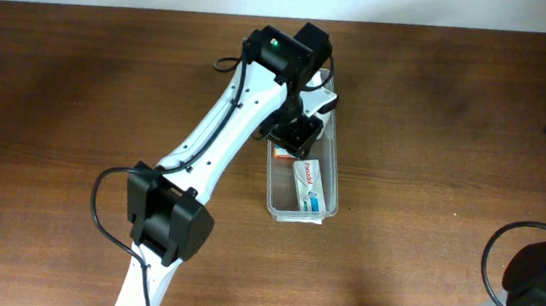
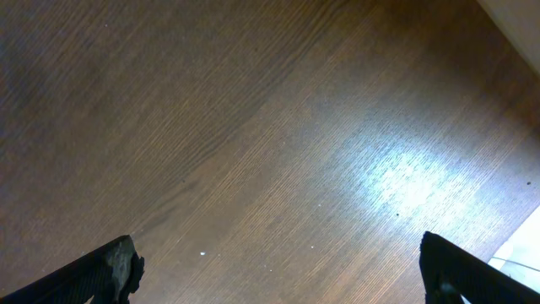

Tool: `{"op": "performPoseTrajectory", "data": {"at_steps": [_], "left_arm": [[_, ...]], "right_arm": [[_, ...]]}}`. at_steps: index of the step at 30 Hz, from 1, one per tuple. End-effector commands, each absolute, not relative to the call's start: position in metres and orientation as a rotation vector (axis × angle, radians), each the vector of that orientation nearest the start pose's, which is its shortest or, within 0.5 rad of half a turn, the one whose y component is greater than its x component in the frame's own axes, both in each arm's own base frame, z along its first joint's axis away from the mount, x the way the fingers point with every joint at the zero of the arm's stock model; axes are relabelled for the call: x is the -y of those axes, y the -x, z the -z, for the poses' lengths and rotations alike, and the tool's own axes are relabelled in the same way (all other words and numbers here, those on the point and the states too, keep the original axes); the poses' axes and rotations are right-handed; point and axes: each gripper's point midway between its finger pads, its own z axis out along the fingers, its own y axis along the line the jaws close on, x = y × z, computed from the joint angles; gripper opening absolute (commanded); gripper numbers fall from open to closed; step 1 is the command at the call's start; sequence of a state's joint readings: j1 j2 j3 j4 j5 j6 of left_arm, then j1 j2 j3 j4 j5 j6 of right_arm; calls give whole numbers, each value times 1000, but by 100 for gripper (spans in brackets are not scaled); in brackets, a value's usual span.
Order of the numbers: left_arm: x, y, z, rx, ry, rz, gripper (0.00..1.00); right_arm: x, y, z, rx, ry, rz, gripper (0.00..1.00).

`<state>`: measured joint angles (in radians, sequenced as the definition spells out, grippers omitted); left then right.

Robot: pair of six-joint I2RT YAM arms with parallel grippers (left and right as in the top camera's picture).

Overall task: Pack container
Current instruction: 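Lift the amber jar and carry it right over the container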

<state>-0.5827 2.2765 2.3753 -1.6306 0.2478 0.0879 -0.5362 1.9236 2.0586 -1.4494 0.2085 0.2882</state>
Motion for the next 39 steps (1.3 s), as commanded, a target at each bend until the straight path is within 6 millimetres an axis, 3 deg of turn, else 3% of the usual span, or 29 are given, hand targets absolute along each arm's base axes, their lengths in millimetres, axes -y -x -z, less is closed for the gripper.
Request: {"op": "performPoseTrajectory", "data": {"at_steps": [1, 11, 15, 26, 29, 39], "left_arm": [[286, -341, -151, -2973, -1038, 403, 42], [302, -335, -116, -2989, -1142, 281, 42], [304, -339, -114, -2971, -1140, 266, 42], [294, -340, -97, -3011, -1172, 174, 42], [290, -335, -86, -3087, -1111, 148, 42], [285, -333, -85, -3177, -917, 95, 42]], "right_arm": [[239, -331, -220, -2624, -1210, 348, 98], [239, -331, -220, -2624, -1211, 348, 98], [239, -331, -220, -2624, -1211, 348, 99], [239, -331, -220, -2624, -1211, 348, 99], [239, -331, -220, -2624, -1210, 348, 98], [239, -331, -220, -2624, -1211, 348, 98]]}}
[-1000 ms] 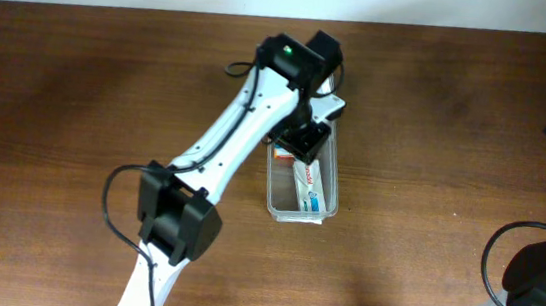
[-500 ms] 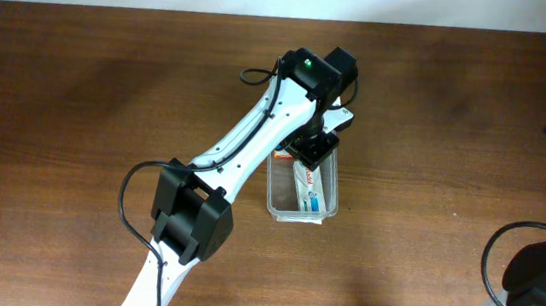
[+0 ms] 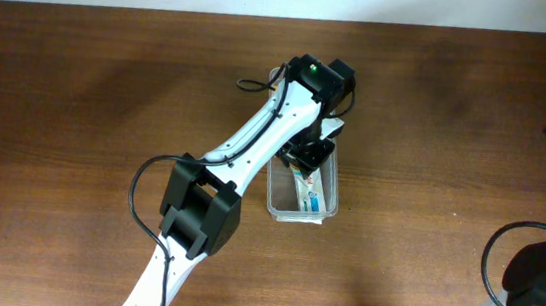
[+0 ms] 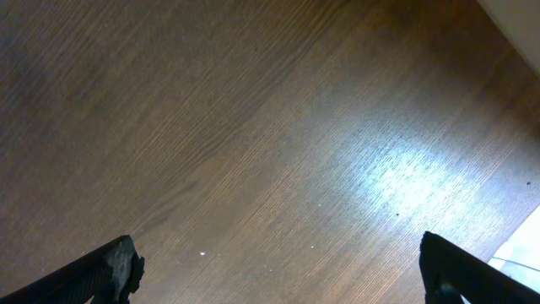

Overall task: Pack container
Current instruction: 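Lift the amber jar and carry it right over the container, then lower the amber jar into the container beside the Panadol box, release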

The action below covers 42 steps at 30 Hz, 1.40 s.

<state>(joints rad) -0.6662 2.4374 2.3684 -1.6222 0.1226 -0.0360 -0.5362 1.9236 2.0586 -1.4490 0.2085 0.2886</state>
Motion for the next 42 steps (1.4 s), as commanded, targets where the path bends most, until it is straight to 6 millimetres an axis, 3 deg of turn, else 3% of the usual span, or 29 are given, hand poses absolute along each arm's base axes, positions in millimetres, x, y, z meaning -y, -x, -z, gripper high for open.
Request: {"op": "performPoseTrajectory", "data": {"at_steps": [1, 18, 42], "left_arm": [[284, -332, -85, -3181, -916, 94, 42], [296, -315, -86, -3231, -850, 104, 42], [293, -310, -86, -3287, -723, 72, 42]], "right_arm": [[239, -331, -220, -2624, -1211, 348, 98], [239, -331, -220, -2624, -1211, 348, 98], [239, -331, -220, -2624, -1211, 348, 98]]}}
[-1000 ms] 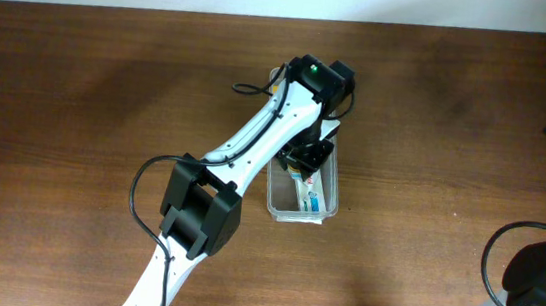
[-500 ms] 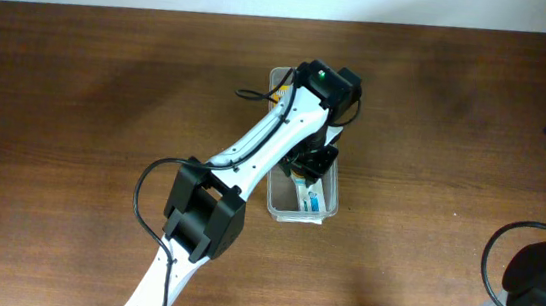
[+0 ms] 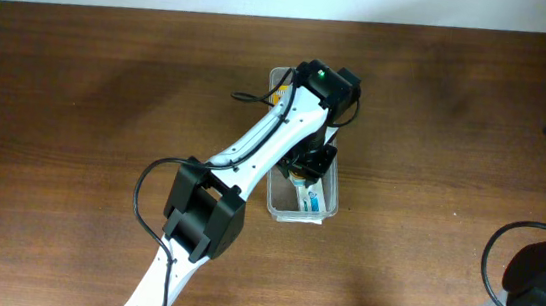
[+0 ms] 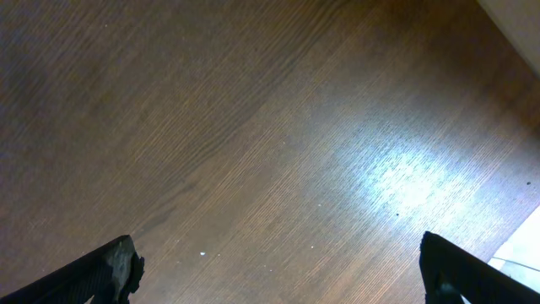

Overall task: Pack container
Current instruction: 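Lower the amber jar into the container beside the Panadol box, release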

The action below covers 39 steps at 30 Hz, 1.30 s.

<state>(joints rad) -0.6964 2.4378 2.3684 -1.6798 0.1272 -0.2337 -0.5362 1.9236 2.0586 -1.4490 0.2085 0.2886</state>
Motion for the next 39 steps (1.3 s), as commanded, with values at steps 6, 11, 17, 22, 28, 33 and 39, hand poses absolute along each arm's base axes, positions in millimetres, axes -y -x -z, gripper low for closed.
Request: {"op": "performPoseTrajectory", "data": {"at_steps": [6, 11, 17, 22, 28, 33, 39], "left_arm": [[297, -311, -86, -3279, -713, 78, 42], [299, -314, -84, -3271, -692, 85, 42], [300, -315, -74, -3287, -681, 74, 42], [299, -314, -71, -3301, -682, 62, 42], [299, -314, -71, -3301, -681, 61, 43], [299, -314, -68, -3303, -682, 58, 43], [300, -315, -64, -3302, -683, 59, 43]], "right_arm": [[239, -331, -220, -2624, -1211, 348, 98], [239, -331, -220, -2624, -1210, 348, 98], [239, -331, -220, -2624, -1210, 348, 98], [239, -331, -220, -2624, -1211, 348, 98], [239, -331, -220, -2624, -1211, 348, 99], [239, -331, -220, -2624, -1210, 348, 98], [239, -331, -220, -2624, -1211, 348, 98]]}}
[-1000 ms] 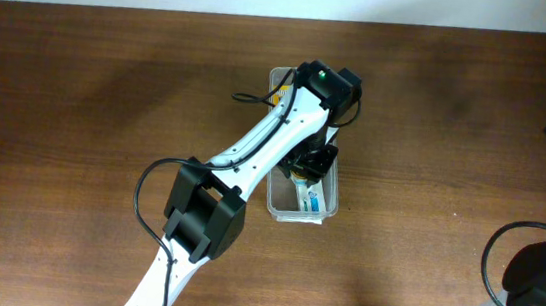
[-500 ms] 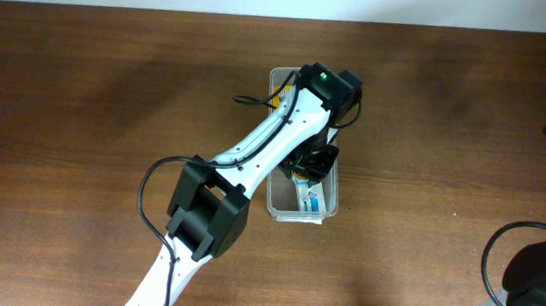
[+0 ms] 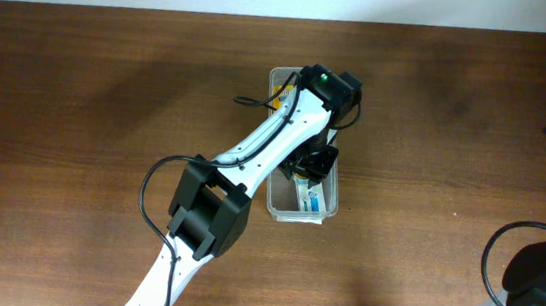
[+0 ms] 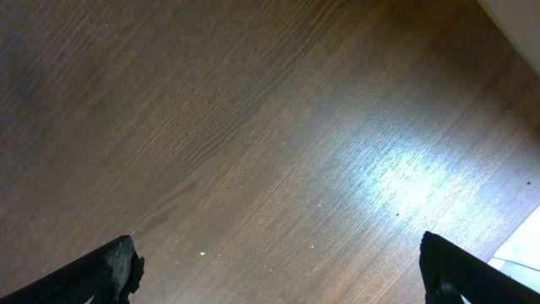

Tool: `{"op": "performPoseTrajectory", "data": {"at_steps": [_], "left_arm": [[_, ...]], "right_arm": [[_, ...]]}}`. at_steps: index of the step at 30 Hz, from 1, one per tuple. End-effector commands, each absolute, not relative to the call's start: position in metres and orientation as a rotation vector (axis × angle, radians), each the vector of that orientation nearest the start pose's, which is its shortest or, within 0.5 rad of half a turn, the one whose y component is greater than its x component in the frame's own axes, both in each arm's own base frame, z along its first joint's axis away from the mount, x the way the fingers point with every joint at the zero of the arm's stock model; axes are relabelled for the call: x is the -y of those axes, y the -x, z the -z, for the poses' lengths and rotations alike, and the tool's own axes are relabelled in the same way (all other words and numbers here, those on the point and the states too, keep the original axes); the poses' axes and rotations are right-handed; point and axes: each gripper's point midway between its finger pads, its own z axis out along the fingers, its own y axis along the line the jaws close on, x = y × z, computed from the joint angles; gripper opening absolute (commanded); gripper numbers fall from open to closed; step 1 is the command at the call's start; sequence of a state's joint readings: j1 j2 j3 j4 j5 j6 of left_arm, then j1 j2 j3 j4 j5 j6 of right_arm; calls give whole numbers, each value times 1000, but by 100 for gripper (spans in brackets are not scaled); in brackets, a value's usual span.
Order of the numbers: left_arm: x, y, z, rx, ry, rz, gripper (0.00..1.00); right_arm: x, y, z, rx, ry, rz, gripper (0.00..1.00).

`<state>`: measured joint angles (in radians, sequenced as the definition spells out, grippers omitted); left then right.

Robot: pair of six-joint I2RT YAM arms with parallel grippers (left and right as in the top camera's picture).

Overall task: Pack container
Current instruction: 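Lower the amber jar into the container beside the Panadol box, release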

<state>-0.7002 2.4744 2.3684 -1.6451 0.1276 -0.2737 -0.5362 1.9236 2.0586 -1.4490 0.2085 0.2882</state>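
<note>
A clear plastic container (image 3: 272,202) lies lengthwise at the middle of the table. A white and blue toothpaste box (image 3: 313,199) rests in its near end, and something yellow (image 3: 280,94) shows at its far end. My left gripper (image 3: 313,164) is down inside the container just beyond the box; the wrist hides its jaws. My right gripper (image 4: 278,263) is open, its fingertips (image 4: 118,263) wide apart over bare wood with nothing between them. In the overhead view only the right arm's base (image 3: 542,284) shows.
The brown wooden table (image 3: 77,104) ends at a white strip along the far edge. A dark object lies at the right edge. The left arm's white links and black elbow (image 3: 206,221) stretch from the near side to the container.
The left arm has shifted only a trifle; its gripper still sits low in the container by the toothpaste box. The right wrist view is unchanged.
At first my left gripper was over the container's far half, with the toothpaste box in the near end. It then stood closer to the box, and later lower beside it, where it stays now. My right gripper stayed open over bare wood throughout.
</note>
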Motion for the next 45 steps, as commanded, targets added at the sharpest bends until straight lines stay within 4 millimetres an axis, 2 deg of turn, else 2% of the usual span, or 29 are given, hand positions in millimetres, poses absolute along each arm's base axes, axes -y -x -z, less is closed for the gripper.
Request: {"op": "performPoseTrajectory", "data": {"at_steps": [1, 17, 20, 23, 36, 41, 45], "left_arm": [[301, -316, -64, -3299, -683, 62, 43], [305, -321, -62, -3277, -681, 80, 43], [304, -322, -62, -3275, -680, 72, 53], [303, -322, -62, -3275, -680, 70, 45], [301, -325, -63, -3278, -663, 75, 47], [300, -339, -78, -3240, -621, 133, 47], [307, -362, -112, -3123, -584, 222, 47]], "right_arm": [[239, -331, -220, -2624, -1211, 348, 98], [239, -331, -220, -2624, -1210, 348, 98], [239, -331, -220, -2624, -1210, 348, 98], [239, -331, -220, -2624, -1211, 348, 98], [239, -331, -220, -2624, -1211, 348, 99], [239, -331, -220, -2624, -1211, 348, 98], [239, -331, -220, -2624, -1210, 348, 98]]}}
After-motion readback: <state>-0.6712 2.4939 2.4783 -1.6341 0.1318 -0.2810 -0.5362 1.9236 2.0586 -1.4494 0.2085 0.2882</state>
